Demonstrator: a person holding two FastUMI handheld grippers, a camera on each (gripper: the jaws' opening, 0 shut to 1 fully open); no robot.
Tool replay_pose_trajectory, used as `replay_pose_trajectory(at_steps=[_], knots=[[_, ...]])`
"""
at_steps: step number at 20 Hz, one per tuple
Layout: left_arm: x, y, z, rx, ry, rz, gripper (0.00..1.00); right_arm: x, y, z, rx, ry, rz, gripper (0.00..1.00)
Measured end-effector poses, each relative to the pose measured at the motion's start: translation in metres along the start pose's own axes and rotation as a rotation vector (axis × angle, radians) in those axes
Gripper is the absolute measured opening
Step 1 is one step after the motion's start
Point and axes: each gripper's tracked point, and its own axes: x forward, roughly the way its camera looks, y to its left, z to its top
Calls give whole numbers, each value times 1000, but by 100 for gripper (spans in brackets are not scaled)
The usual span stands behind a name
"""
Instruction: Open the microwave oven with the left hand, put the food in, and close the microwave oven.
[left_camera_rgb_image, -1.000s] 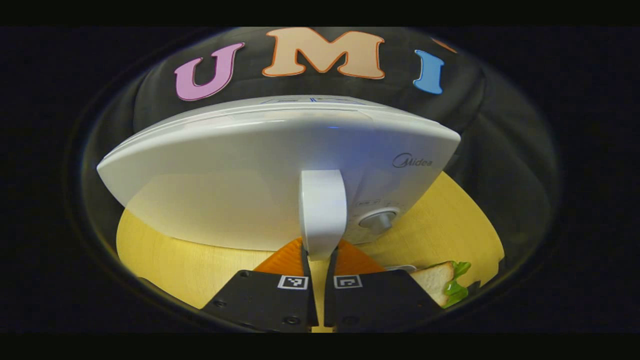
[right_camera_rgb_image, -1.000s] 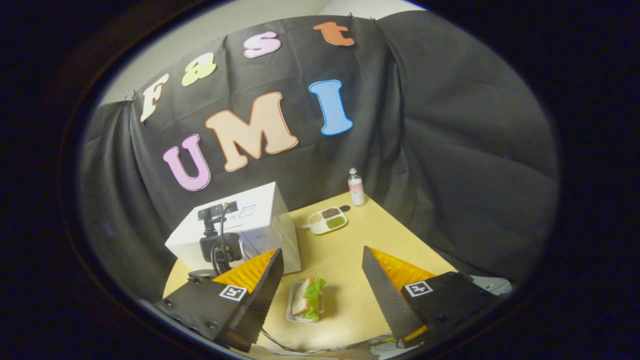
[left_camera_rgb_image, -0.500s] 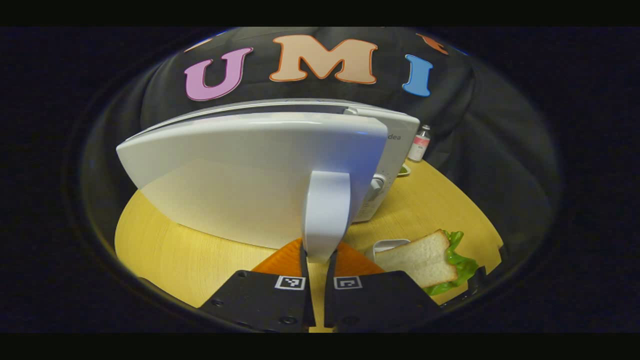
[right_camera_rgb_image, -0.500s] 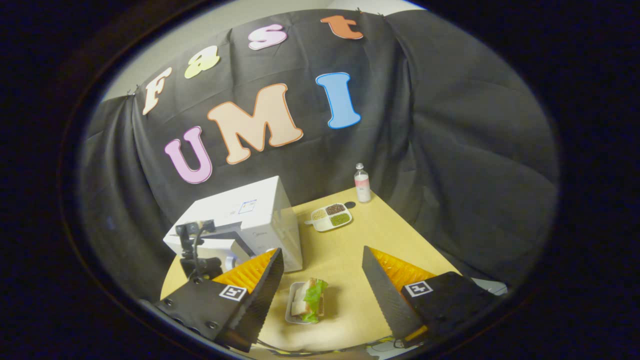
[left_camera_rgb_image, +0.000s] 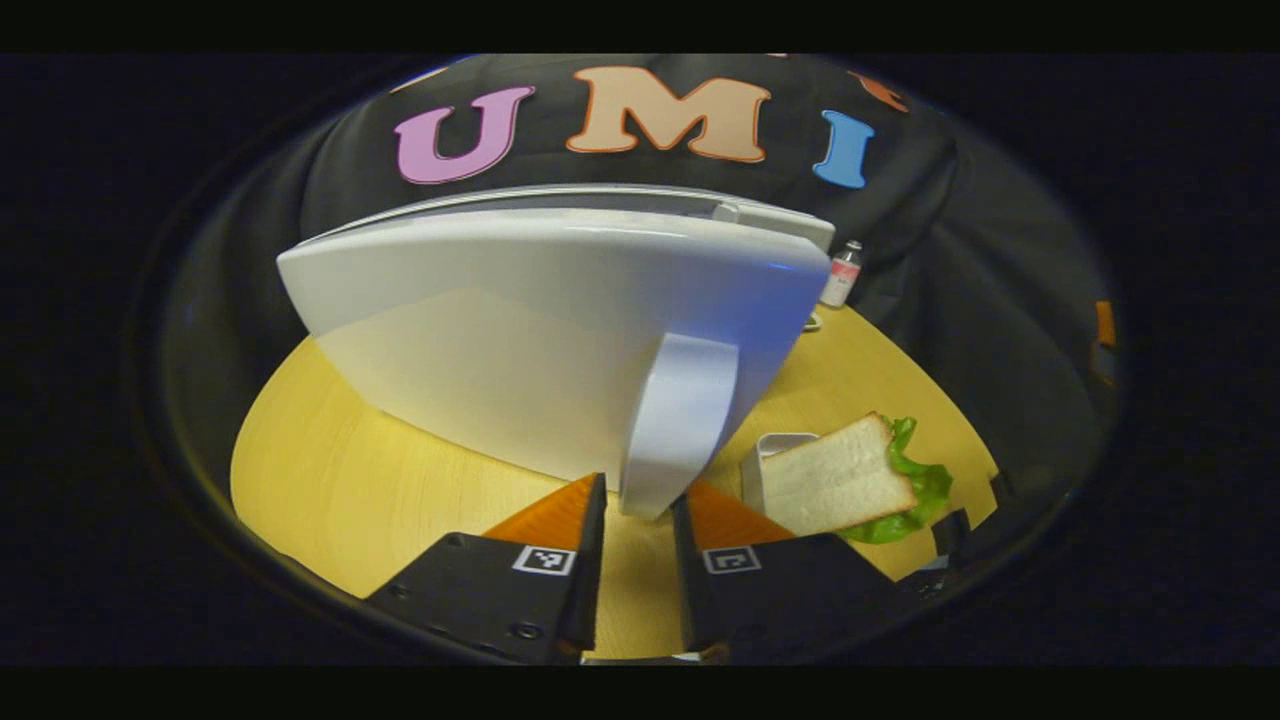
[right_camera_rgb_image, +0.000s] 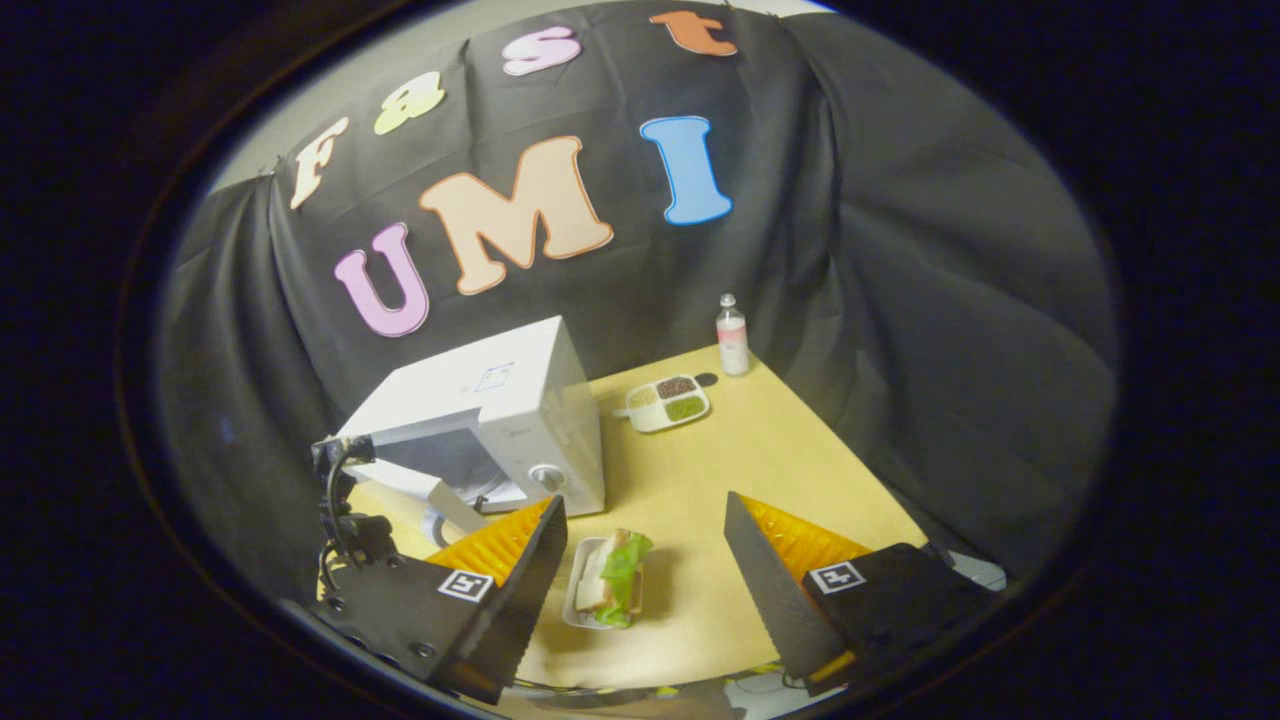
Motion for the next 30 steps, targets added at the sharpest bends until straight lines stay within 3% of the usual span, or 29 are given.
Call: replay_pose_trajectory(at_steps=[1,3,4,7,10,16,17,18,23,29,30], knots=[[-5,8,-2,-11,-4,17,41,1,0,-5,-1,18,7,90],[-16,18,-7,-39,-5,25,70,4,0,-13,-13,52,20,90],[-21,21,-11,-51,0,32,78,6,-1,-17,-21,70,24,90],[-39,38,-22,-72,4,87,82,13,-1,-25,-41,114,43,90],[-58,57,-36,-108,12,149,100,17,1,-40,-45,167,74,90],[-109,105,-58,-148,17,303,100,37,5,-79,-36,344,125,91],[-121,118,-61,-165,12,335,100,39,5,-86,-32,372,135,99],[-131,129,-65,-181,8,368,100,43,5,-93,-25,399,143,99],[-176,172,-95,-341,0,428,100,59,13,-109,43,487,178,98],[-246,250,-106,-406,-73,682,100,77,13,-126,19,553,182,98],[-256,259,-105,-425,-97,716,100,79,14,-130,19,568,184,88]])
